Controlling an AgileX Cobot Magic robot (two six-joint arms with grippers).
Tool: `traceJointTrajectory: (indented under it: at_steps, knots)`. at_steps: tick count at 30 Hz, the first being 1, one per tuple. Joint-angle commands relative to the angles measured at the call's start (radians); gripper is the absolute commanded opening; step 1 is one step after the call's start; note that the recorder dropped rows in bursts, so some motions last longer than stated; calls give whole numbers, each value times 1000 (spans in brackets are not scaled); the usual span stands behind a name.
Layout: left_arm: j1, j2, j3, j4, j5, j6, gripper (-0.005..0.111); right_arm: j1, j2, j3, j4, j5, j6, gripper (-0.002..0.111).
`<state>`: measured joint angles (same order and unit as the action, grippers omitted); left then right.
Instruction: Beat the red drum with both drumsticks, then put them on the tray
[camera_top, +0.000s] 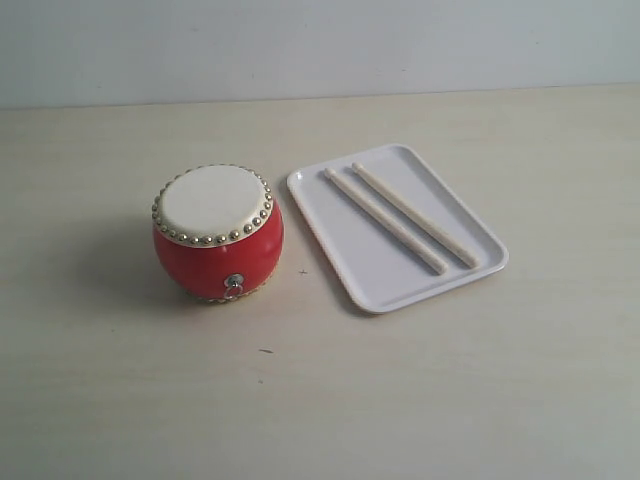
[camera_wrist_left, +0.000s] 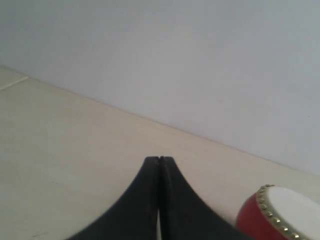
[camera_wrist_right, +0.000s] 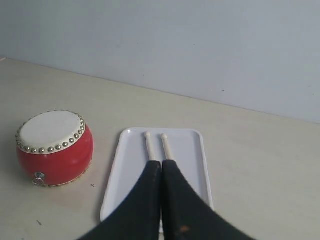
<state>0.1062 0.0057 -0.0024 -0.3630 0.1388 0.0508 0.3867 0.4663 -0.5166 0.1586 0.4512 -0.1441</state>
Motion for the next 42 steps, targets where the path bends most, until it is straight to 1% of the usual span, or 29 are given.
traceJointTrajectory:
  at_steps: [1,2,6,10,15,42]
  knots:
    - [2,-6,2,263,-11,-114,0,-3,-4,7,-1,-4,0,0]
    - [2,-6,2,263,-11,-81,0,-3,-4,7,-1,-4,0,0]
    - [2,-6,2,275,-6,-51,0,-3,-4,7,-1,-4,0,0]
    - [2,-6,2,326,-11,-51,0,-3,-4,7,-1,-4,0,0]
    - [2,-6,2,303,-11,-100,0,-3,-4,7,-1,-4,0,0]
    - [2,-6,2,303,-11,-100,0,-3,-4,7,-1,-4,0,0]
